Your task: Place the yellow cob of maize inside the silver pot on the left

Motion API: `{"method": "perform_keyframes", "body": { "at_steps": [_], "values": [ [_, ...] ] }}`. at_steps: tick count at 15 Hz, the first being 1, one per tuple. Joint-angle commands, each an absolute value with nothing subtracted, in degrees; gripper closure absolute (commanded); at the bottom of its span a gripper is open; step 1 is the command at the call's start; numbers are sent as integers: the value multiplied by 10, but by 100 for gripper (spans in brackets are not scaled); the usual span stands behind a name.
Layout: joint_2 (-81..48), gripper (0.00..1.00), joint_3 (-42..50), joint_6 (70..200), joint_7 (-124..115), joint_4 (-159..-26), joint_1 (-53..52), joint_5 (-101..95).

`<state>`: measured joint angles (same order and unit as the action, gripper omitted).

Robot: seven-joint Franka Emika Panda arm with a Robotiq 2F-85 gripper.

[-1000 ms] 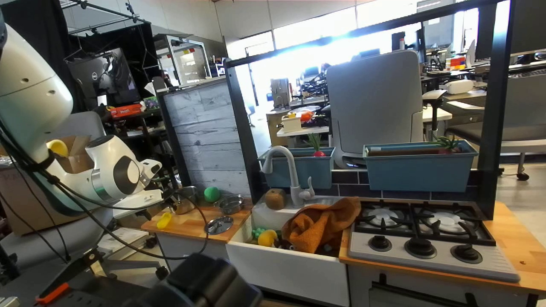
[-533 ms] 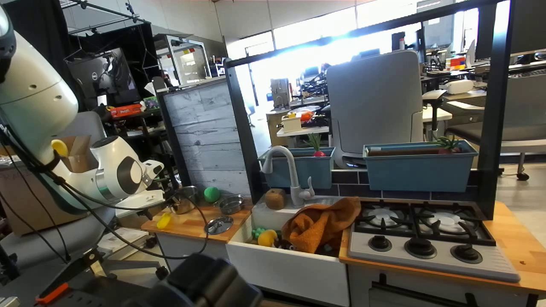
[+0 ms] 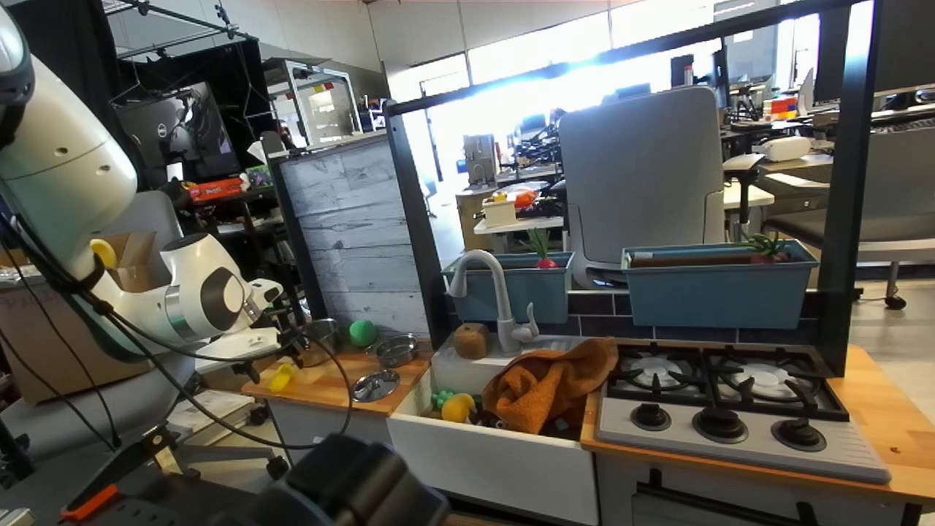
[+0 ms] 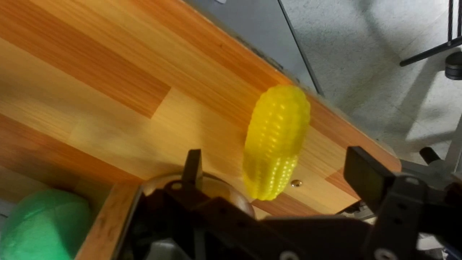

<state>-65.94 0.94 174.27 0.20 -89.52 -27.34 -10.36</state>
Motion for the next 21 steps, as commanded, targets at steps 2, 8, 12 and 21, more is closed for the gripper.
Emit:
{"method": "perform_keyframes", "body": {
  "at_steps": [2,8,12,21],
  "values": [
    [-685,0,8,1714,-11,-857,-272,-96],
    [-700,35,7,1709,-16,-838,-272,-98],
    [-699,64,5,1710,-17,-836,-272,-99],
    [-625,89,14,1761,-19,-957,-270,-104]
  ]
}}
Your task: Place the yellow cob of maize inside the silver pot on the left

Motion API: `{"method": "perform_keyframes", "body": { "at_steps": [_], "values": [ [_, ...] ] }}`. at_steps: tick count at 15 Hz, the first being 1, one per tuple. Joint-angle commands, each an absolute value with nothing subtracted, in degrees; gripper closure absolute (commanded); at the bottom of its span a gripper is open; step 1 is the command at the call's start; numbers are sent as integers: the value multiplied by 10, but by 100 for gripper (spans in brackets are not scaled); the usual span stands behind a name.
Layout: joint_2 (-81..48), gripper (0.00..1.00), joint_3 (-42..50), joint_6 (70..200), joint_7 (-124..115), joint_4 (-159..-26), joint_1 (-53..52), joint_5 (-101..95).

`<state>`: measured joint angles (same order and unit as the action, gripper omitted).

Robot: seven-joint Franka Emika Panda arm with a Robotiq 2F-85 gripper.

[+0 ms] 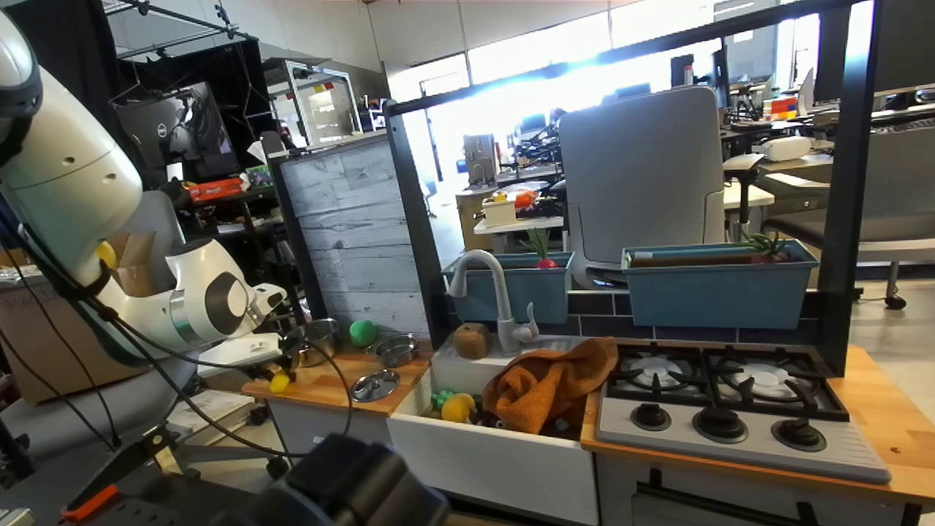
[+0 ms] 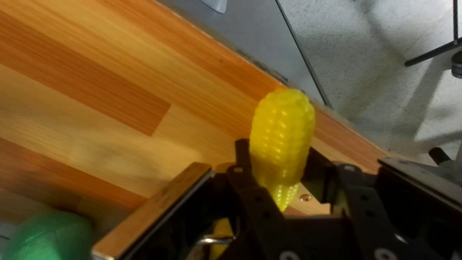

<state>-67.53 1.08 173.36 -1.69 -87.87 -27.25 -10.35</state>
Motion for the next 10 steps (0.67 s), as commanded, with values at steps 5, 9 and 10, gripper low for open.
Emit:
{"method": "perform_keyframes", "body": {
  "at_steps": [5,9,10],
  "values": [
    [-543,89,41,1865,-20,-1100,-284,-99],
    [-494,89,77,2003,-4,-1176,-306,-58],
    [-489,89,81,2027,3,-1181,-307,-40]
  ]
}}
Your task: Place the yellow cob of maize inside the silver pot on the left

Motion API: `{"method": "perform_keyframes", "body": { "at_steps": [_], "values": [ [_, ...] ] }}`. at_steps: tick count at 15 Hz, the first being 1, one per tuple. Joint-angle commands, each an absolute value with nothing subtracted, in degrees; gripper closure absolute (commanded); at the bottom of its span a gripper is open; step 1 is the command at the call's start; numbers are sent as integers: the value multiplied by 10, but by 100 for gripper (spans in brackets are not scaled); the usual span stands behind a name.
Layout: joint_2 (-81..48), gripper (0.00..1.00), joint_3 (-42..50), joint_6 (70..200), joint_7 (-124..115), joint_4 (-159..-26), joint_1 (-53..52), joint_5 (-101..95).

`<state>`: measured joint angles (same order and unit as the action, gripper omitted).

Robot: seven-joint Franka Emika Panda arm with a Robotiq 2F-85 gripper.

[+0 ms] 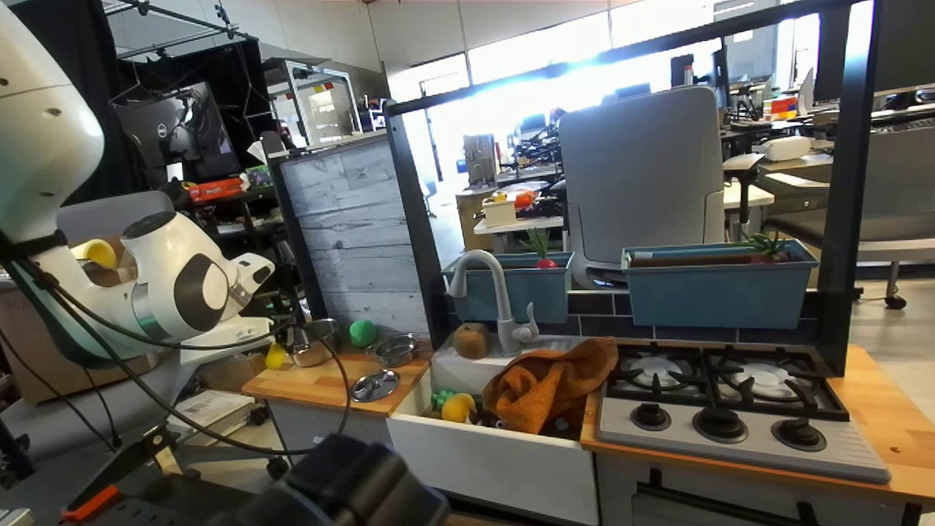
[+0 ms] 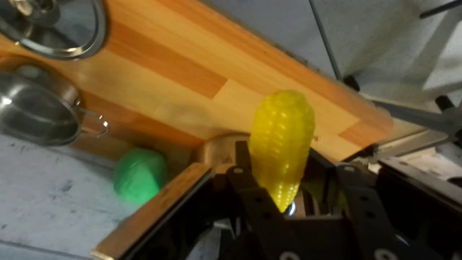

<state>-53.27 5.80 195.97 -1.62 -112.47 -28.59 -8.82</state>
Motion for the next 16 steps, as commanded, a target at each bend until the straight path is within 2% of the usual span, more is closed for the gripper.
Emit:
{"method": "perform_keyframes", "body": {
  "at_steps": [1,8,12,16],
  "values": [
    [-484,89,80,2043,11,-1183,-302,-23],
    [-491,89,70,1984,5,-1076,-274,47],
    [-523,89,97,1955,-3,-1000,-286,81],
    [-553,89,120,1852,-19,-924,-292,85]
  ]
}}
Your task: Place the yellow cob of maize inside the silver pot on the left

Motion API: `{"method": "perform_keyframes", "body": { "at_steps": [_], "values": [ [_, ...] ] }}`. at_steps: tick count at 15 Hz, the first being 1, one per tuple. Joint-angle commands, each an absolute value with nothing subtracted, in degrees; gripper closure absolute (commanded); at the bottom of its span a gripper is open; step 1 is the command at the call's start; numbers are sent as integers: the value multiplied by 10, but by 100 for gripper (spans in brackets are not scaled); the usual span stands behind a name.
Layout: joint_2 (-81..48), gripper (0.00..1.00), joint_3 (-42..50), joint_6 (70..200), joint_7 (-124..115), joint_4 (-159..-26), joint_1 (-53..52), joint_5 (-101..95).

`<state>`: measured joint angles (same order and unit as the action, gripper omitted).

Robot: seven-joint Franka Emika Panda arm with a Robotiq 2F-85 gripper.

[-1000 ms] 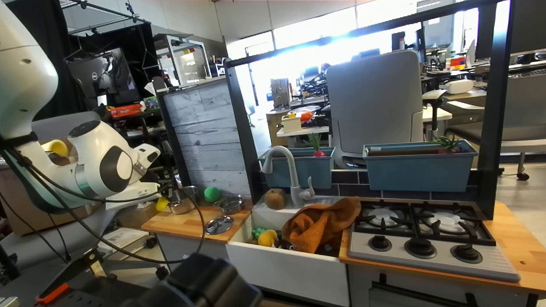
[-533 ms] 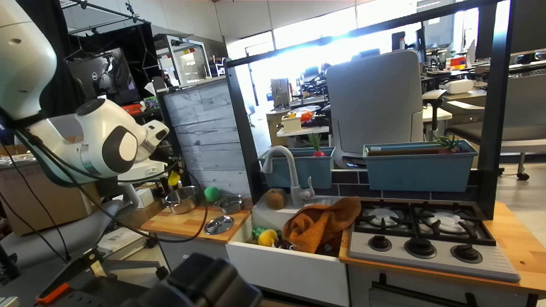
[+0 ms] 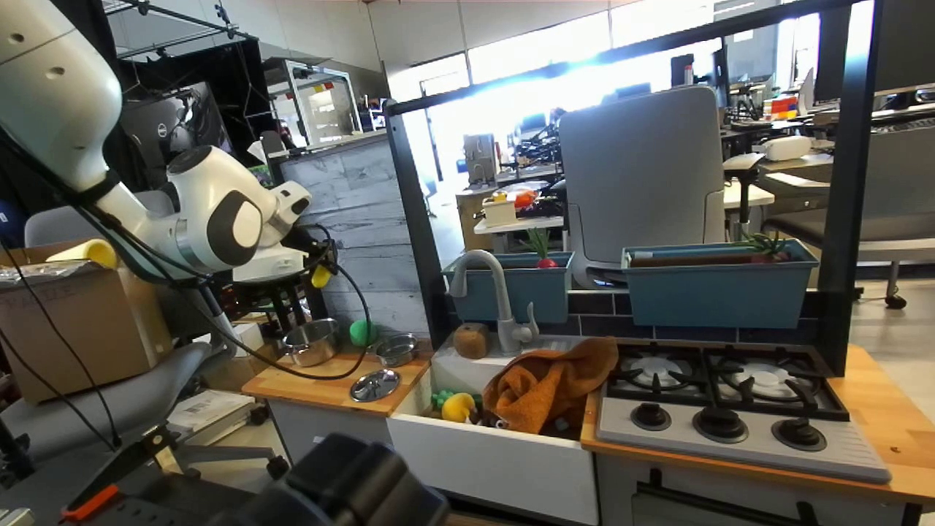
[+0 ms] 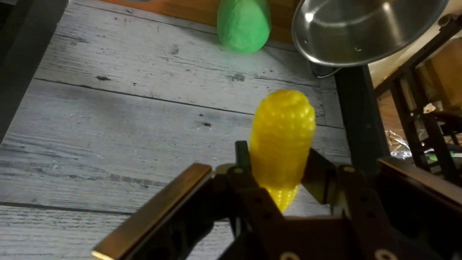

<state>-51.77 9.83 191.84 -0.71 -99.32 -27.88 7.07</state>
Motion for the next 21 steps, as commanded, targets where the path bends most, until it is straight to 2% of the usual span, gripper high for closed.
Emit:
{"method": "perform_keyframes", "body": {
  "at_steps": [1,5,21],
  "values": [
    [-556,89,113,1822,-26,-912,-283,67],
    [-570,89,81,1743,-24,-885,-268,14],
    [-681,89,68,1663,-34,-739,-285,-67]
  ]
}}
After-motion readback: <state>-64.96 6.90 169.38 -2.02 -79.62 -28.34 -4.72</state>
